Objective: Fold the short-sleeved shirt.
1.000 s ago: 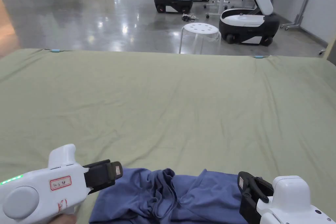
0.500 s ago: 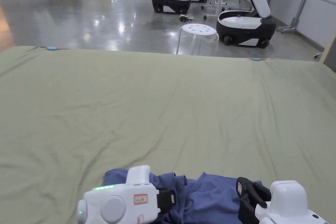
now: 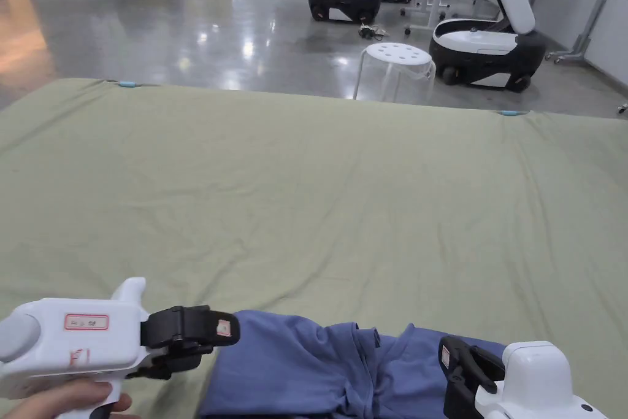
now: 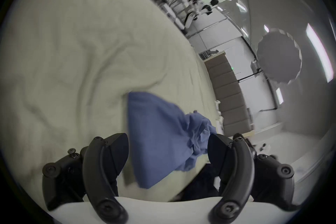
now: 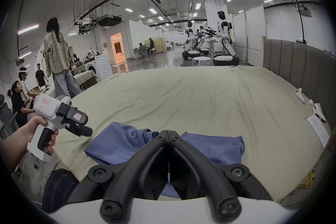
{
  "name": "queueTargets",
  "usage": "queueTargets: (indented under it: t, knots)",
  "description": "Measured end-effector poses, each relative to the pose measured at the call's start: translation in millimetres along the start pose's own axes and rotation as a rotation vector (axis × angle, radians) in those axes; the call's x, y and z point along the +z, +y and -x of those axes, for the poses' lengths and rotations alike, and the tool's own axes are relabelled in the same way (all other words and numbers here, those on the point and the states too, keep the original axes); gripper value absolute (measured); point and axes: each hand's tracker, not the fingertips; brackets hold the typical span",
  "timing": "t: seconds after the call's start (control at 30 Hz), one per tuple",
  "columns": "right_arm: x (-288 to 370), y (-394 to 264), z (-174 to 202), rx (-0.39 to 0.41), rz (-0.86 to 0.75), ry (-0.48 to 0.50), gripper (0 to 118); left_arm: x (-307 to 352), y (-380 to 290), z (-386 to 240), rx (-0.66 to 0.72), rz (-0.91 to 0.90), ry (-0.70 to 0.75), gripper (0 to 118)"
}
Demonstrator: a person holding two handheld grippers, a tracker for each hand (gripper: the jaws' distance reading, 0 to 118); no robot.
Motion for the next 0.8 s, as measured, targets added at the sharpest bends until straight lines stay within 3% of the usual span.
queueTargets:
  t: [0.13, 0.2, 0.33, 0.37, 0.4, 0.43, 0.47, 0.5, 0.53, 0.57, 0.63, 0.8]
  knots:
    - [-9.8, -1.1, 4.4, 0.017, 0.023, -0.002, 1, -30.8, 1.6, 45.3, 0.216, 0.158, -0.136, 90]
    - [-15.1, -0.1, 5.6, 0.025, 0.034, -0.011, 1, -50.6, 1.8, 49.9, 0.217, 0.156, -0.339, 90]
    - [-25.0, 3.4, 6.5, 0.032, 0.050, -0.035, 1, -103.8, 1.1, 30.5, 0.150, 0.204, -0.438, 90]
    - [-26.8, 4.2, 6.8, 0.032, 0.054, -0.038, 1, -109.9, 5.0, 29.3, 0.120, 0.226, -0.417, 84]
    - [-28.9, 5.1, 7.6, 0.033, 0.058, -0.043, 1, -114.1, 7.0, 23.2, 0.099, 0.242, -0.383, 64]
    - [-29.7, 5.9, 8.4, 0.036, 0.059, -0.048, 1, -114.0, 8.5, 20.5, 0.107, 0.231, -0.264, 23]
    - [-30.3, 6.6, 9.1, 0.035, 0.059, -0.049, 1, -116.1, 8.3, 19.9, 0.091, 0.230, -0.113, 9]
    - [-30.7, 7.4, 9.7, 0.032, 0.059, -0.047, 1, -113.9, 4.8, 23.5, 0.060, 0.232, 0.003, 9]
    - [-31.5, 7.9, 11.0, 0.031, 0.060, -0.045, 1, -103.1, 5.5, 20.5, 0.070, 0.226, -0.151, 9]
    - [-31.2, 7.7, 12.5, 0.033, 0.059, -0.045, 1, -95.0, 6.2, 15.0, 0.060, 0.201, -0.115, 9]
    - [-30.2, 7.9, 15.7, 0.037, 0.057, -0.044, 1, -71.4, 5.6, 11.1, 0.001, 0.136, -0.009, 9]
    - [-19.0, 5.2, 22.1, 0.032, 0.045, -0.020, 1, 19.6, 23.9, 29.0, 0.022, -0.059, 0.248, 9]
